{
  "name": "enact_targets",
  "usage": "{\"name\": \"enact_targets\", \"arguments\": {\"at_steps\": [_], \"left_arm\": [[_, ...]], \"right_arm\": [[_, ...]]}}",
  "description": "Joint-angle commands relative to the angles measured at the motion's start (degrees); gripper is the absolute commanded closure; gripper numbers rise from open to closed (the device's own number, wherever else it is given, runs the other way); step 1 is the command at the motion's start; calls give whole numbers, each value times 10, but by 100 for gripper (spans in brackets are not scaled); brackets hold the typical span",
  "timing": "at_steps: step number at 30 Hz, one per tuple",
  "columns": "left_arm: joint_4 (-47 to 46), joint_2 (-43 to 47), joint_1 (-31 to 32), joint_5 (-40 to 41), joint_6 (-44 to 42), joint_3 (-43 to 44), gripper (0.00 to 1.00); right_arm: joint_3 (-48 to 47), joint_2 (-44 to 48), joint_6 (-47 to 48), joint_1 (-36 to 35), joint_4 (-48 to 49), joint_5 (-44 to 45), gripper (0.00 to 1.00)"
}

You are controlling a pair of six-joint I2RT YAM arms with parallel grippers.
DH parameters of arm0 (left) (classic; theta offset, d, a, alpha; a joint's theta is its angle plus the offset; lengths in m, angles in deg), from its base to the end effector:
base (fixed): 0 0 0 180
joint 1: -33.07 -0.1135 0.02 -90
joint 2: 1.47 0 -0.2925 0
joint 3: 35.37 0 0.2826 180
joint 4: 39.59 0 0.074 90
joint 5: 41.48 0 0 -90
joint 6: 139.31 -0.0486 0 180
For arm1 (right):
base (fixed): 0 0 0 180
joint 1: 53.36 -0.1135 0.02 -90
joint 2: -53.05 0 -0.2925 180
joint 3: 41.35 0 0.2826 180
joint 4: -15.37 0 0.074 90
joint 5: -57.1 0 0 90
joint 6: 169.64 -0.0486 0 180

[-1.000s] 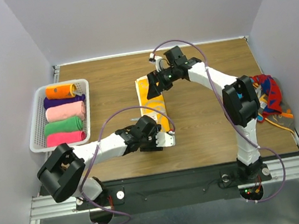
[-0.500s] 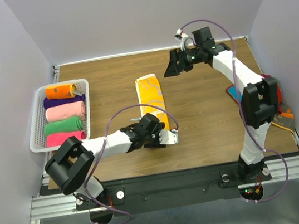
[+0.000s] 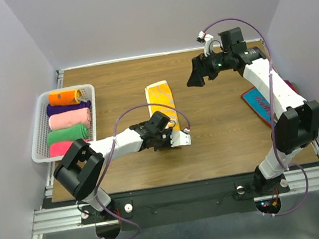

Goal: Roll the towels
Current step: Roll the towel

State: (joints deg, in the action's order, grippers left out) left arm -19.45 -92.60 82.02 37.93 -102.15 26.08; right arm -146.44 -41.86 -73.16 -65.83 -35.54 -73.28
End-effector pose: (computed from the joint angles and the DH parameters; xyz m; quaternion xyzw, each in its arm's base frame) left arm 0.2230 -0.2697 0.1730 0.7457 0.5652 -0.0750 0.3448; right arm 0.3909 0.1187 0.3824 -0.2823 0.8178 0.3337 0.3743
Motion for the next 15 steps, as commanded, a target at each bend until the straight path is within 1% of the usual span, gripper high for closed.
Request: {"name": "enact_targets", "arguments": {"at_steps": [1, 2, 3, 5, 6, 8, 9, 11, 15], "left_arm": [[140, -4, -3, -133, 34, 62, 87], [157, -7, -3, -168, 41, 81, 87], [171, -10, -3, -182, 44, 88, 87], [205, -30, -4, -207, 48, 100, 87], [213, -39, -12, -227, 56, 114, 87], [239, -76, -29, -251, 56, 137, 87], [250, -90, -47, -272, 55, 147, 86], [277, -133, -65, -287, 49, 178, 86], [327, -199, -99, -333, 39, 241, 85]], "right_arm": [[-34, 40, 29, 28, -94, -28, 0], [-55, 43, 33, 33, -114, -41, 0], [-60, 47, 47, 34, -150, -43, 0], [-63, 59, 78, 33, -187, -49, 0], [-53, 74, 106, 34, -215, -44, 0], [-38, 91, 129, 34, -237, -29, 0], [-31, 109, 141, 34, -247, -20, 0], [-17, 127, 172, 33, -276, -7, 0], [-16, 169, 237, 34, -335, -14, 0]]}}
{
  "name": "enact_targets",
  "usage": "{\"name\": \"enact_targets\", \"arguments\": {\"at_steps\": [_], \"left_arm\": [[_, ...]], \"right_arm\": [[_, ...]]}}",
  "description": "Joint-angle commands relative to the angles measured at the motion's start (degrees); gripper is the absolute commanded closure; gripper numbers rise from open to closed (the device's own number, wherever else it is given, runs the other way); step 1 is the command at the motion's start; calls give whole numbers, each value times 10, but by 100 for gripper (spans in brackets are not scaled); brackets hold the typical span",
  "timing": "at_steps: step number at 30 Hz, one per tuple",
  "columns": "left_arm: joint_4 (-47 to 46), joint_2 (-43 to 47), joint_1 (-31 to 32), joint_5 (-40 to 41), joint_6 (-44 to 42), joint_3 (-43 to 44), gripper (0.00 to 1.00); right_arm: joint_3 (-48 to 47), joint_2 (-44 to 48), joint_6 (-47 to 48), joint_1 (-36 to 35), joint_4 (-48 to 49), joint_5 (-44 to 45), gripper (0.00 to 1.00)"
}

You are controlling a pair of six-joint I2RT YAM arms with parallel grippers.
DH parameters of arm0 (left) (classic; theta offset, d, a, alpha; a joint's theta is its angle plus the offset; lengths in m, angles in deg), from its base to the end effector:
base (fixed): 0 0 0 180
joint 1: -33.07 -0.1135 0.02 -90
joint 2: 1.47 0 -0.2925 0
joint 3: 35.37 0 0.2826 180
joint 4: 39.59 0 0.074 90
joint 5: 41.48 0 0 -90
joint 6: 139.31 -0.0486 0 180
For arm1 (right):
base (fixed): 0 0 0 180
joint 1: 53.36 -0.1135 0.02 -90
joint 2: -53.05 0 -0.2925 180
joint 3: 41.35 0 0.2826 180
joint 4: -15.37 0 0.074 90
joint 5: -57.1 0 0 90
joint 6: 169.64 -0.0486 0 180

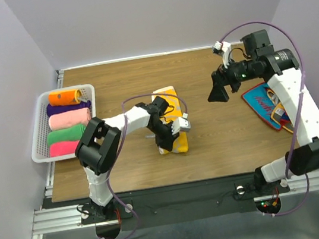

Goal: Roll the towels
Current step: Roll the towel

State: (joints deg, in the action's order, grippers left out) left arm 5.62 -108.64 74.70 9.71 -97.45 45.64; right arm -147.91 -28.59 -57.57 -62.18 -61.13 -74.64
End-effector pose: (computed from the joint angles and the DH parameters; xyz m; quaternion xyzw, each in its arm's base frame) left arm 0.2756 -0.2857 0.1624 0.6949 0.6215 -0.3187 0.1710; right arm 0.2937 0.0783 0.4356 -0.3480 0.8193 0.2987 0.3442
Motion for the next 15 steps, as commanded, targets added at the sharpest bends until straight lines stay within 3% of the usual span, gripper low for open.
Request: {"name": "enact_targets", "arguments": {"at_steps": [1, 5, 9, 15], "left_arm": [[90, -66, -35, -60, -12, 61, 84], [156, -130, -55, -96, -23, 139, 82], [190, -188, -67, -108, -20, 183, 80], [229, -249, -81, -123, -15, 239, 80]], "right_arm": [[1, 45, 110, -3, -108, -1, 0], [99, 81, 151, -33, -123, 7, 0], [210, 111, 82, -120, -11, 96, 0], [258, 79, 54, -231, 147, 221, 8]]}}
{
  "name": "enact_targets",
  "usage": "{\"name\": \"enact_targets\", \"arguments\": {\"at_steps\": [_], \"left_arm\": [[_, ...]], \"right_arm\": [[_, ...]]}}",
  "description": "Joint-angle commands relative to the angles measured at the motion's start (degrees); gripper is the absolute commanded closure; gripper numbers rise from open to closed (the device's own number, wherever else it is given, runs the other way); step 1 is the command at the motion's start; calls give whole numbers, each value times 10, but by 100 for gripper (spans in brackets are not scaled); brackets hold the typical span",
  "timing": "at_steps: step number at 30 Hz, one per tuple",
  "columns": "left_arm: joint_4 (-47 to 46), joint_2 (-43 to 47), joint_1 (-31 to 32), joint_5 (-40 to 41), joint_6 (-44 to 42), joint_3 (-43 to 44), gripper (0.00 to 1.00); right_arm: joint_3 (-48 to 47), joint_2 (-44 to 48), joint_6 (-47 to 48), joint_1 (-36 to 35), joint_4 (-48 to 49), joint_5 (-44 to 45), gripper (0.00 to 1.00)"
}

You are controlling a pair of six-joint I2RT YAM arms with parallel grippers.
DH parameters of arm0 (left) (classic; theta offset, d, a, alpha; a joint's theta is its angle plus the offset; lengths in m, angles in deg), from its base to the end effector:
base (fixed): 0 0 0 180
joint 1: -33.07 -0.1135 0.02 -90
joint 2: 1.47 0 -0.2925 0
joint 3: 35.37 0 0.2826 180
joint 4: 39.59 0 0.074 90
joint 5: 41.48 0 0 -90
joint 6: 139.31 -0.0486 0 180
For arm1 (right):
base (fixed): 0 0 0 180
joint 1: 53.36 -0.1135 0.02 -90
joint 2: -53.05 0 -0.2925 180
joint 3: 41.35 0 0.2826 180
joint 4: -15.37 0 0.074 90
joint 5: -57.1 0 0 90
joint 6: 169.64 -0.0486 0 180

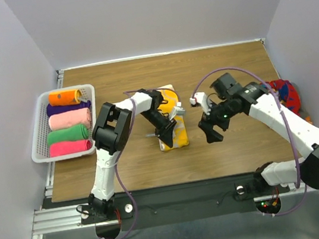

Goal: Roll the towels
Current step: Roll the towel

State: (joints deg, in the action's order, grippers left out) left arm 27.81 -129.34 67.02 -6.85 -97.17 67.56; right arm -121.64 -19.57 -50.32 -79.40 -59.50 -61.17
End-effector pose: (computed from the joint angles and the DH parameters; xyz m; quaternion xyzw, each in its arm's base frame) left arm 0.3523 -0.2854 0.1237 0.5726 0.6753 -0.4633 0.0383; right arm 0.2217 0.1339 0.3227 -0.4843 0.8194 0.2338 0.1984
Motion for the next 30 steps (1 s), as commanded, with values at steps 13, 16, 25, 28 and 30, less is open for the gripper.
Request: {"name": "enact_targets", "arguments": {"at_steps": [13, 16, 25, 28, 30], "left_arm": [[40, -91, -7, 52, -7, 68, 76], [38, -92, -8, 53, -7, 66, 75], [39, -96, -14, 55, -13, 69, 73], [41, -96, -16, 53, -14, 70, 73], [42, -94, -19, 53, -17, 70, 72]], "right_arm": [[67, -110, -13, -258, 354, 248, 20], [94, -119, -8, -266, 392, 255, 21], [104, -175, 3, -270, 463, 263, 25], [103, -194, -2, -270, 465, 245, 32], [106, -205, -5, -270, 465, 237, 39]]}}
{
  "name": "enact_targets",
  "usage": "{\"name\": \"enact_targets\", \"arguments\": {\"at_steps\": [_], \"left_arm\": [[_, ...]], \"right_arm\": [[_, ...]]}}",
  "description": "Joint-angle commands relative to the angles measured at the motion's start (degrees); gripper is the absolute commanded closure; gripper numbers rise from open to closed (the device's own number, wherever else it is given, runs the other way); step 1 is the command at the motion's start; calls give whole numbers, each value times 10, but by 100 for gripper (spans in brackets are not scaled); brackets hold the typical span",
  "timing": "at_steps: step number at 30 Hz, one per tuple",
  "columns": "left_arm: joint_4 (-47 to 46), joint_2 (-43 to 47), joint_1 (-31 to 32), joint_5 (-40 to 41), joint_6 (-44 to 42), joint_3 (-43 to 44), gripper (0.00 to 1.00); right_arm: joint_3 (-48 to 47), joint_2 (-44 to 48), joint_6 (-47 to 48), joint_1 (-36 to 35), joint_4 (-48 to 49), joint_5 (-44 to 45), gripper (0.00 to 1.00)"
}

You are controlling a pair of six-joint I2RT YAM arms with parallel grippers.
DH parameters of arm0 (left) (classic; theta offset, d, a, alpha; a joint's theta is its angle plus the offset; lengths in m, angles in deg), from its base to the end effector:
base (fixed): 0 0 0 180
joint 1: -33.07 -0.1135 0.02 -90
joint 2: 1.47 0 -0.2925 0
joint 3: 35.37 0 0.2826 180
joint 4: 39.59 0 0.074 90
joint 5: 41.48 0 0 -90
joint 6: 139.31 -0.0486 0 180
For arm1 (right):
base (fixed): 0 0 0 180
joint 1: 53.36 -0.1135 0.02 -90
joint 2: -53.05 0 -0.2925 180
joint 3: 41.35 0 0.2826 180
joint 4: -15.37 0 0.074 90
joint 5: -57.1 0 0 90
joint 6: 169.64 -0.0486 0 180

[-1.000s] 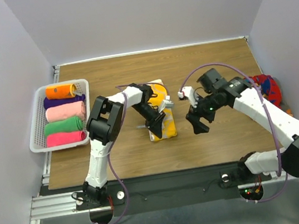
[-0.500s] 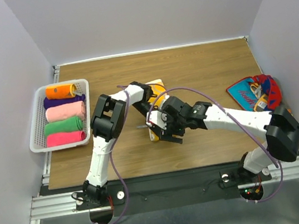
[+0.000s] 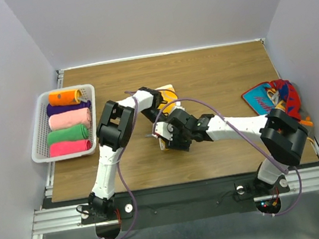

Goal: Roll the towels
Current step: Roll the towel

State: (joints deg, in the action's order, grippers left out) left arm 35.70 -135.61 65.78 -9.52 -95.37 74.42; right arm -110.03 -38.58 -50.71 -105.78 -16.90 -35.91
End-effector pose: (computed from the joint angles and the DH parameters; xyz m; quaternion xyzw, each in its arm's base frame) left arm 0.3685 -0.2857 0.1086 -0.5214 -0.6993 0.4887 0.0168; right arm 0.2166 0.2856 0.1950 -0.6277 0.7184 0.0854 0.2874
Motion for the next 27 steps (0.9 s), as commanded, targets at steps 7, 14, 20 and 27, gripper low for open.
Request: {"name": "enact_targets", "arguments": {"at_steps": [7, 14, 20, 27], "left_arm": [[-22, -5, -23, 64, -58, -16, 67], [-24, 99, -46, 37, -68, -73, 53], [-30, 205, -119, 4, -61, -81, 45], [-198, 360, -238, -2, 30, -213, 41]], "right_arm": [[19, -29, -26, 6, 38, -73, 71], [4, -21, -28, 57, 1, -168, 99], [-27, -45, -22, 87, -57, -233, 99], [-97, -108, -55, 127, -114, -334, 99]]}}
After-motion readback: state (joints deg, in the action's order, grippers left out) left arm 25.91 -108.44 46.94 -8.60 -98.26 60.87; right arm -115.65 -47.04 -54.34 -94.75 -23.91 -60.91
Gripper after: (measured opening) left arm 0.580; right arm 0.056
